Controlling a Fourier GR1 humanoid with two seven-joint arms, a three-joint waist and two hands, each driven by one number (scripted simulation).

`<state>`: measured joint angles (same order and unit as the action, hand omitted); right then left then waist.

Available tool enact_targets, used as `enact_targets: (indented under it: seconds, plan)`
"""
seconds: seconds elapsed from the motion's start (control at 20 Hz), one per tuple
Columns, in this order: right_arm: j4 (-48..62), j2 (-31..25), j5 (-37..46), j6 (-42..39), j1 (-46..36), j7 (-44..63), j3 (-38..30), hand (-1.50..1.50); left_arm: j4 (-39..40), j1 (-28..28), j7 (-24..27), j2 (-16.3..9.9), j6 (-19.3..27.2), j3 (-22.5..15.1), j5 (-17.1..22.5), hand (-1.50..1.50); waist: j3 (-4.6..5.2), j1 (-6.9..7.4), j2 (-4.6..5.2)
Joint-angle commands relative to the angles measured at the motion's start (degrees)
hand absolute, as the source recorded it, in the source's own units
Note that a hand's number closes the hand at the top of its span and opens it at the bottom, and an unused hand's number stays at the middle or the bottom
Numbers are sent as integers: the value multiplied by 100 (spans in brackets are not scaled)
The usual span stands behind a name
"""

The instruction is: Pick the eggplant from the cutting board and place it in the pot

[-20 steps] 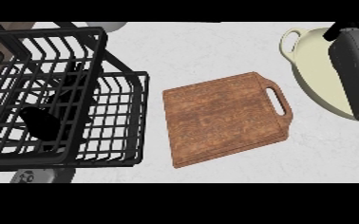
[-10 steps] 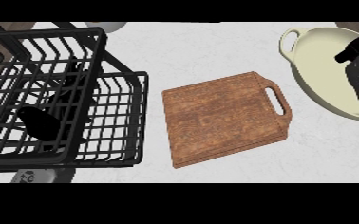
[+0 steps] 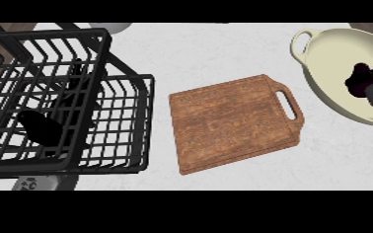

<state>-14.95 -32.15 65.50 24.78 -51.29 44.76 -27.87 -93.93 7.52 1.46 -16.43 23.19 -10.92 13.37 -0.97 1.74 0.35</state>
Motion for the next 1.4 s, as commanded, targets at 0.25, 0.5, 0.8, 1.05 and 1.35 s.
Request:
enact_targets:
  seconds: [0.25, 0.5, 0.8, 1.05, 1.35]
  plan:
    - [-1192, 367, -1145, 2147, 258, -1845, -871, -150, 123, -476, 291, 96, -300, -192, -36, 0, 72, -106, -7]
    - [-1813, 565, -2225, 2722, 534, -2898, -1517, -150, 86, -469, 246, 247, -242, -308, -146, 0, 73, -168, -14]
    - [-2374, 731, -3284, 2539, 1399, -3918, -1910, -150, 54, -690, 415, 183, -436, -99, -145, 0, 90, -186, -36]
    - [-3022, 727, -3790, 2338, 1797, -4469, -1989, -150, 378, -568, 586, 445, -341, -159, -350, 0, 98, -249, -47]
    - [-3358, 666, -4335, 1957, 2307, -4868, -2033, -150, 302, -618, 554, 607, -356, -218, -482, 0, 98, -200, -37]
